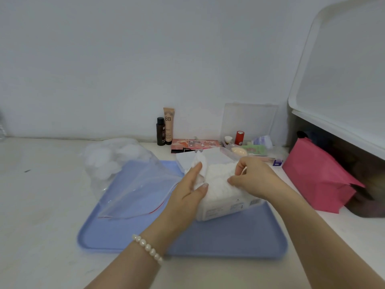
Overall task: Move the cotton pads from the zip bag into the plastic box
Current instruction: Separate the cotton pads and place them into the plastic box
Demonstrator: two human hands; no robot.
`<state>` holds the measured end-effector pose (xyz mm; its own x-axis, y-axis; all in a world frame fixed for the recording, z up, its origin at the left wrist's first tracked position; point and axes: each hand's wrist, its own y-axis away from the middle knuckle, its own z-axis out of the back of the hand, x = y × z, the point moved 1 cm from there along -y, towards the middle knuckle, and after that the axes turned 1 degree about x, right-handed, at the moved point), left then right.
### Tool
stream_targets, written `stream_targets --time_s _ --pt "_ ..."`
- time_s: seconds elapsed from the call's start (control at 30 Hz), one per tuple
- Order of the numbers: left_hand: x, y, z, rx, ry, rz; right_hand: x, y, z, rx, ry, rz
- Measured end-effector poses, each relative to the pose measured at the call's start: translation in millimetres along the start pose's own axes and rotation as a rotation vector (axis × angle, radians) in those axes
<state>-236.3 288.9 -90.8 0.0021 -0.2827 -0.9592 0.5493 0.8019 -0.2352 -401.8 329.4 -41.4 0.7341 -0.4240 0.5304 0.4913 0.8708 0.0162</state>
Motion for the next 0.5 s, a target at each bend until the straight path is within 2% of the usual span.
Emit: stream_targets --time_s 0.1,0.17,0.2,0.27,0.33,0.37,0.5 --pt "-11.9 2.1 9.6 -0.110 0.047 -0.099 6.2 5.0 3.7 -0.177 0.082 0.062" --pt "-18.7 1.0 18.3 -0.186 0.141 -0.134 14.8 11.6 7.1 -0.320 -0.099 0.195" --pt "-20.7 0.1 22.1 -0.191 0.167 -0.135 20.5 15.0 7.8 -0.315 -0.259 0.268" --pt "-21.5 -0.2 25.6 -0.144 0.146 -0.122 32.3 22.4 4.3 -0.119 -0.547 0.345" --pt "-20.8 0.0 25.5 -0.076 0.077 -0.106 37.5 28.0 -5.2 0.102 -0.621 0.335" --pt "-20.3 0.0 25.8 -0.050 0.064 -0.099 38.2 29.6 -9.0 0.147 -0.596 0.322" --pt "-21.7 -0.5 25.5 0.008 0.118 -0.023 37.5 29.6 -11.7 0.158 -0.546 0.234"
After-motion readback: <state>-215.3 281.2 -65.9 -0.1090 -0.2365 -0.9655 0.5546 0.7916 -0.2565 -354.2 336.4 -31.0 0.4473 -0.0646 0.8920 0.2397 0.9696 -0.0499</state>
